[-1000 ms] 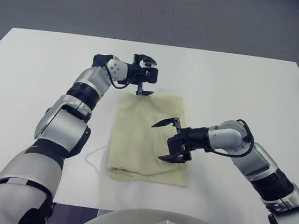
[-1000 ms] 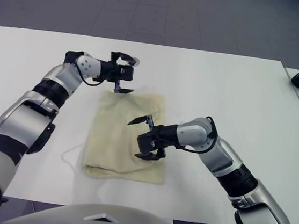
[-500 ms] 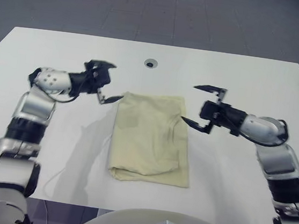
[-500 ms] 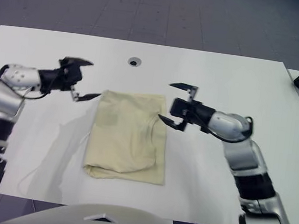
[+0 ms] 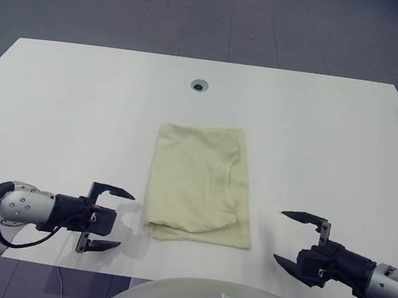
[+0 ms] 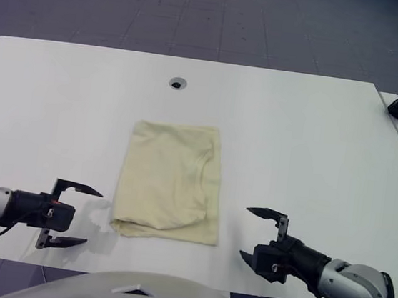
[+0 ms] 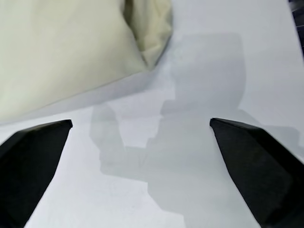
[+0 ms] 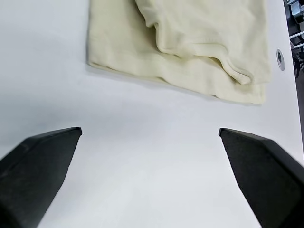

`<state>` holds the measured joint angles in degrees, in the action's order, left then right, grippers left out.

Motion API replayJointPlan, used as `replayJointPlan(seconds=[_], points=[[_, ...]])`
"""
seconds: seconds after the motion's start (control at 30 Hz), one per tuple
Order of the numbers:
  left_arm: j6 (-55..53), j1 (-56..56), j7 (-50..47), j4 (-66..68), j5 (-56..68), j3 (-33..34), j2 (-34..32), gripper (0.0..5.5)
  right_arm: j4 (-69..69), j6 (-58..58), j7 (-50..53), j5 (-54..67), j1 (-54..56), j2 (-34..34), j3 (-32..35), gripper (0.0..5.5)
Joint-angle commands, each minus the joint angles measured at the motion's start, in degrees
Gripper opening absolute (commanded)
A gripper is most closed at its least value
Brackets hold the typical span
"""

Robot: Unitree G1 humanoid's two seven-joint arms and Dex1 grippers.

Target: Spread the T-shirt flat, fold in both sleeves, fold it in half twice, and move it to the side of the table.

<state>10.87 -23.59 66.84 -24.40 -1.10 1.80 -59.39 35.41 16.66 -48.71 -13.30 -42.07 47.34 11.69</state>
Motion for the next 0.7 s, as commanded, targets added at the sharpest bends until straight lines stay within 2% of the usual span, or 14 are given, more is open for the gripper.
replayJointPlan(seconds=[0.03, 0.17, 0.6, 0.7], points=[[3.97, -0.03, -9.82, -0.49, -12.72, -6.3, 5.98, 5.2, 0.84, -0.45, 0.17, -1.49, 2.1, -0.1, -3.13, 5.4], [4.4, 0.01, -13.77, -1.34, -16.5, -9.36, 8.05, 4.56, 0.96, -1.72, 0.14, -2.78, 5.49, -0.51, -6.99, 5.4], [6.03, 4.02, -11.36, 1.49, -15.55, -12.07, 3.07, 2.08, -2.34, -2.22, 2.79, -12.35, 16.02, -3.32, -20.66, 5.4], [6.16, 5.33, -10.23, 1.94, -14.38, -13.03, 2.67, 1.51, -4.46, -1.32, 4.1, -14.27, 18.94, -3.9, -23.2, 4.92]])
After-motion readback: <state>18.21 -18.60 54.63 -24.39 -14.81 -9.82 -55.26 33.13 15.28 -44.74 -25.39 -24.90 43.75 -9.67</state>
